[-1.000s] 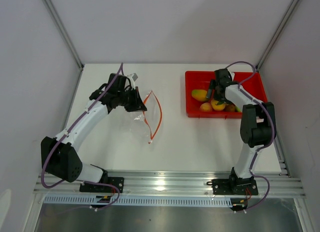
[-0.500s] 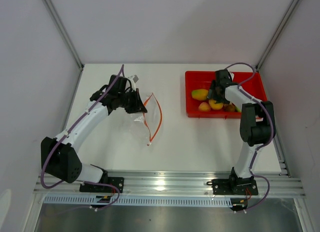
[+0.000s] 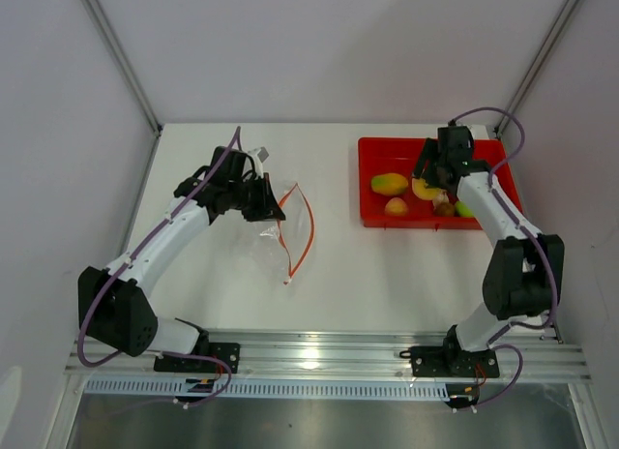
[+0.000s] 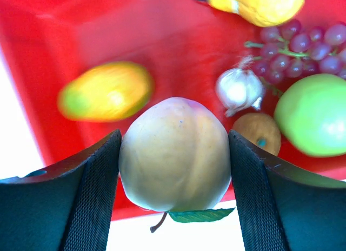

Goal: Place the food in the zip-top bag and seal the zipper
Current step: Pick up the fake fruit from the bin, then place the fake fruit in the zipper food storage bag.

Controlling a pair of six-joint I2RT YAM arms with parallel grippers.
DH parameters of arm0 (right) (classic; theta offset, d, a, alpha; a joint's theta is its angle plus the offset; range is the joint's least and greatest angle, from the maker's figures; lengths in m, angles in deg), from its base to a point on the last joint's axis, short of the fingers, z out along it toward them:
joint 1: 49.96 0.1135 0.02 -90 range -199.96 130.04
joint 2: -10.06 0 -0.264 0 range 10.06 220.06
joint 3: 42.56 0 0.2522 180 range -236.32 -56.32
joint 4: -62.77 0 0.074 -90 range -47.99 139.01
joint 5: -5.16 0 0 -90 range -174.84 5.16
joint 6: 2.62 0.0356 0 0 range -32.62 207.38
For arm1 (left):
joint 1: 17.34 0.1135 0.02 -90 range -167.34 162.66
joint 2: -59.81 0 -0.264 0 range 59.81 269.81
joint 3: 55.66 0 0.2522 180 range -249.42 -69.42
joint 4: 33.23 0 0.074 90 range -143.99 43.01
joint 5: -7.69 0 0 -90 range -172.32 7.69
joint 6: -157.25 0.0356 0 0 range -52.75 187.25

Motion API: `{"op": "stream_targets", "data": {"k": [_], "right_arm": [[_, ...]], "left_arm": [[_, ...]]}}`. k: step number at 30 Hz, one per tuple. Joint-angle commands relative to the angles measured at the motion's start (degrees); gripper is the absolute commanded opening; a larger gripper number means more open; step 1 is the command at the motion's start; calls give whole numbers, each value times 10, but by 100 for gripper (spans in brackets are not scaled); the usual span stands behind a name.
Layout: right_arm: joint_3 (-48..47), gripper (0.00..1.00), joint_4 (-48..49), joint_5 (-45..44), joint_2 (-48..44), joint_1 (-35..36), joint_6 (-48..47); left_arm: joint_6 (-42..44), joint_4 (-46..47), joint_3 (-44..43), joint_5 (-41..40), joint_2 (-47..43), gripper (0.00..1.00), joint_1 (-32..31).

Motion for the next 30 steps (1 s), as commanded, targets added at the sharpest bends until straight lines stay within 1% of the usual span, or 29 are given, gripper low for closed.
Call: {"op": "stream_targets", "data": {"k": [1, 4, 5, 6, 7, 8, 10, 11, 14, 15, 18, 24, 28, 29, 30], "right_arm": [[23, 23, -2, 75, -84, 10, -10], [51, 20, 14, 170, -154, 45, -20], [57, 20, 23, 216, -170, 79, -22], [60, 20, 28, 239, -196, 99, -23], [68, 20, 35, 261, -208, 143, -22], [71, 20, 48, 292, -219, 167, -24], [77, 21, 63, 319, -243, 214, -20], [79, 21, 80, 330, -249, 256, -18], [86, 21, 124, 373, -258, 307, -3], [87, 21, 133, 378, -257, 331, 2], [93, 21, 160, 384, -247, 357, 10], [100, 20, 176, 385, -214, 379, 14], [105, 21, 173, 343, -206, 383, 10], [105, 21, 165, 317, -205, 384, 8], [104, 23, 160, 305, -204, 384, 5]], "left_arm": [[-6, 11, -1, 23, -20, 1, -5], [-5, 7, -14, 25, -17, 0, -5], [-4, 5, -15, 26, -16, 0, -5], [-4, 5, -17, 27, -15, 1, -5], [-4, 5, -22, 33, -12, 1, -5], [-5, 4, -22, 36, -11, 1, -5], [-7, 3, -27, 41, -8, 1, -5], [-8, 4, -28, 42, -8, 0, -5], [-12, 8, -26, 56, -7, 1, -7], [-13, 9, -26, 62, -6, 1, -8], [-20, 14, -24, 78, -7, 1, -11], [-38, 33, -5, 111, -27, 1, -17], [-59, 50, 11, 149, -40, 1, -18], [-63, 54, 14, 157, -43, 1, -18], [-68, 58, 19, 164, -46, 1, -18]]}}
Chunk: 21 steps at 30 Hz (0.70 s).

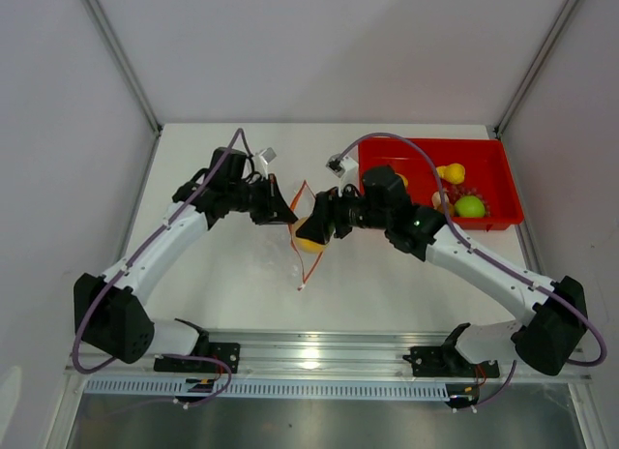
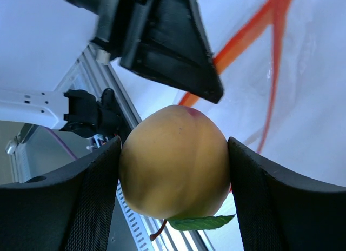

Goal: Place the food in the zip-top bag and seal the zipper
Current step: Place the fake fruit in the zipper food storage bag.

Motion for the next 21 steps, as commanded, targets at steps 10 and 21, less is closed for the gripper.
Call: {"op": "stream_targets", "data": {"k": [10, 21], "right_arm": [[3, 39, -24, -120, -13, 8, -29], [-2, 95, -50, -161, -16, 7, -45]], "left_arm": [[-109, 125, 84, 117, -69, 1, -15], [-125, 147, 100, 125, -76, 0, -16]]}}
